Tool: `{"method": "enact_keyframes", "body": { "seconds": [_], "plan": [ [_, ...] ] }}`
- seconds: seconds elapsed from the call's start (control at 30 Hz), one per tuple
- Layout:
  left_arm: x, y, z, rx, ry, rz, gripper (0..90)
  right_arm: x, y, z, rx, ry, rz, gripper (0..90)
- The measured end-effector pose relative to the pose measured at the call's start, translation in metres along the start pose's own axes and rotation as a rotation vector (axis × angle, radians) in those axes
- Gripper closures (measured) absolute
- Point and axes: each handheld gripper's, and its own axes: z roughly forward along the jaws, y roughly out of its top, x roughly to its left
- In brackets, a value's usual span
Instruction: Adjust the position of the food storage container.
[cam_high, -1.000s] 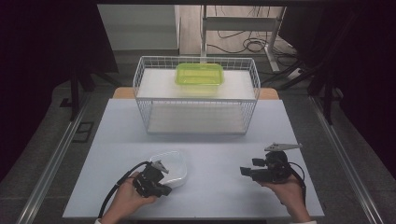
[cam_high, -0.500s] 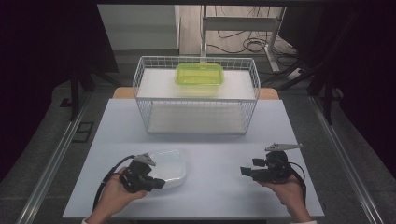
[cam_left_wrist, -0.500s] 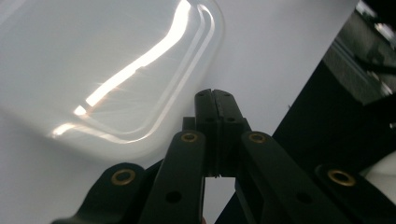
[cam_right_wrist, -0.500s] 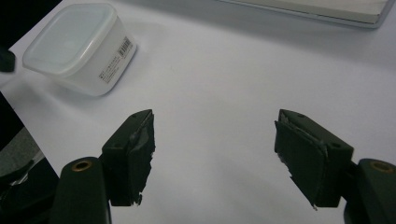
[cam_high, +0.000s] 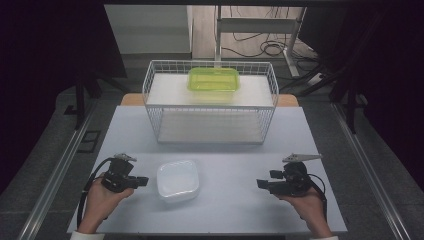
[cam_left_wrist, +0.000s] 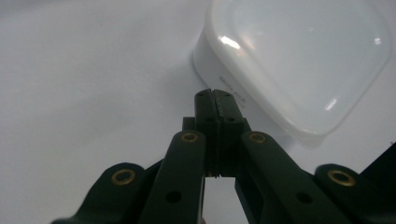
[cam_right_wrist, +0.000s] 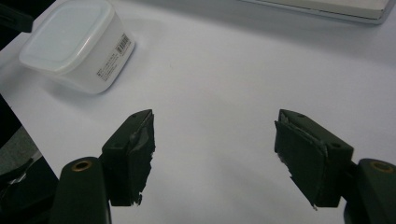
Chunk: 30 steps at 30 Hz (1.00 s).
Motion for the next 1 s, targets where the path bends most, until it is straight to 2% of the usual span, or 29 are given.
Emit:
{"method": "enact_keyframes", "body": {
  "seconds": [0.07, 0.17, 0.33, 0.47, 0.5, 0.6, 0.83, 1.0],
  "plan": [
    [0.002, 0.000, 0.005, 0.021, -0.005, 0.002, 89.8, 0.000, 0.000, 0.000, -0.001, 0.000, 0.001, 28.7],
    [0.000, 0.001, 0.013, 0.025, -0.022, -0.010, 89.8, 0.000, 0.000, 0.000, 0.000, -0.003, 0.000, 28.7],
    [-0.004, 0.003, 0.021, 0.054, -0.042, 0.012, 89.8, 0.000, 0.000, -0.001, -0.002, -0.003, 0.000, 28.7],
    [-0.007, 0.004, 0.025, 0.041, -0.058, -0.004, 89.9, -0.001, 0.000, -0.002, -0.009, -0.004, 0.002, 28.7],
    [-0.006, 0.005, 0.025, 0.054, -0.063, 0.012, 89.9, -0.001, 0.000, -0.002, -0.009, -0.003, 0.003, 28.7],
    [-0.007, 0.006, 0.027, 0.062, -0.052, 0.020, 89.9, -0.001, 0.001, -0.003, -0.010, -0.002, 0.005, 28.7],
    [-0.011, 0.010, 0.031, 0.053, -0.055, 0.017, 89.9, -0.001, 0.001, -0.003, -0.010, -0.002, 0.005, 28.7],
    [-0.015, 0.016, 0.035, 0.060, -0.061, 0.035, 89.9, -0.001, 0.001, -0.003, -0.009, -0.001, 0.006, 28.7]
  ]
}}
